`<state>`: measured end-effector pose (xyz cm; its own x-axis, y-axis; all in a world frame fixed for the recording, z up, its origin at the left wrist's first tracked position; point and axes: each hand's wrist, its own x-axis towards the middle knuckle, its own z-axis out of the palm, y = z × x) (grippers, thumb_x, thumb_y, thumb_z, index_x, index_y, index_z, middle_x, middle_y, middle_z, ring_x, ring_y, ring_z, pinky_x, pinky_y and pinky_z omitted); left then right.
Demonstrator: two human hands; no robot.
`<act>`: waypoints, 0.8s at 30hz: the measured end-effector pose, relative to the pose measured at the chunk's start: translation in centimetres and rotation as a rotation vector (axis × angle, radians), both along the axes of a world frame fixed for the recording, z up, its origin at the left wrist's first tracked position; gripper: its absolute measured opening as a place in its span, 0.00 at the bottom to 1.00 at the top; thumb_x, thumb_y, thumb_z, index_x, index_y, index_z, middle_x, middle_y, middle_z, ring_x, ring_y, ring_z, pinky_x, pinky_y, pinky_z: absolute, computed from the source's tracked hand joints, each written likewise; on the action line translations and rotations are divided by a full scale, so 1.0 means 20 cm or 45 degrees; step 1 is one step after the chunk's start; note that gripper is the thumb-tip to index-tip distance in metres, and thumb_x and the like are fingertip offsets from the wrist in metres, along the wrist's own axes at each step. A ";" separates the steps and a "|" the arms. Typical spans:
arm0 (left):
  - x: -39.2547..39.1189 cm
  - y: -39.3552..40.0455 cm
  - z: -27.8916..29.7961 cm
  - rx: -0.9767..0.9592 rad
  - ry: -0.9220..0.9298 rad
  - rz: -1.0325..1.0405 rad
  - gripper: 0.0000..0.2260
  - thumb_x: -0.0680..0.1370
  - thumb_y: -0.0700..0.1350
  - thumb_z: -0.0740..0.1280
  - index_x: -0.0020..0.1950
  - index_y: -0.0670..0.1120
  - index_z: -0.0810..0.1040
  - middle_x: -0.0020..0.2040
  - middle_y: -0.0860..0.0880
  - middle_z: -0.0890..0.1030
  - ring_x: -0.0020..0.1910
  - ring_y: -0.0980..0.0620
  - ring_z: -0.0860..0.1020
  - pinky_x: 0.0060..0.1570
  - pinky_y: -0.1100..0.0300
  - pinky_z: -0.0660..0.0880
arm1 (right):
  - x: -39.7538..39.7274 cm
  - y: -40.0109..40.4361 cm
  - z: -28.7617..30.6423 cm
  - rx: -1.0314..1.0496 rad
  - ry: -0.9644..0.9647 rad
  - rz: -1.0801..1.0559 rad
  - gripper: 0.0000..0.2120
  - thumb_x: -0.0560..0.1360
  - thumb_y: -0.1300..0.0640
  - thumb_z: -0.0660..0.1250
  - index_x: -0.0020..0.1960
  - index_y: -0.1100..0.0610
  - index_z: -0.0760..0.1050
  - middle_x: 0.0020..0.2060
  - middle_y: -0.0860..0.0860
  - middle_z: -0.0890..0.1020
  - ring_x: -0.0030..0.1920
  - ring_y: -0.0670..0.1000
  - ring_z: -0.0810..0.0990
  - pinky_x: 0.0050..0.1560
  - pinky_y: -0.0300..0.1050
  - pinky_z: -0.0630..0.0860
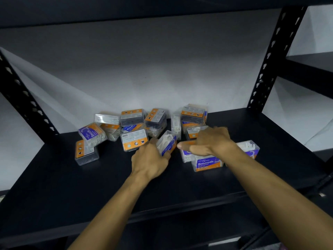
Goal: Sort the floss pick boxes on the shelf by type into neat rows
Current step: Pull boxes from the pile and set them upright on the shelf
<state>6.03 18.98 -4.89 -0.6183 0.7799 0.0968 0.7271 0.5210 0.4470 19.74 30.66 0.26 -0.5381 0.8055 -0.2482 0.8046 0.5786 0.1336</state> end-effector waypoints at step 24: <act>-0.02 -0.18 0.03 0.281 -0.193 0.108 0.19 0.74 0.57 0.70 0.62 0.52 0.76 0.47 0.52 0.81 0.46 0.49 0.79 0.42 0.57 0.73 | -0.09 -0.06 -0.02 -0.054 0.125 -0.205 0.42 0.61 0.23 0.61 0.61 0.55 0.74 0.59 0.54 0.78 0.59 0.58 0.76 0.62 0.55 0.70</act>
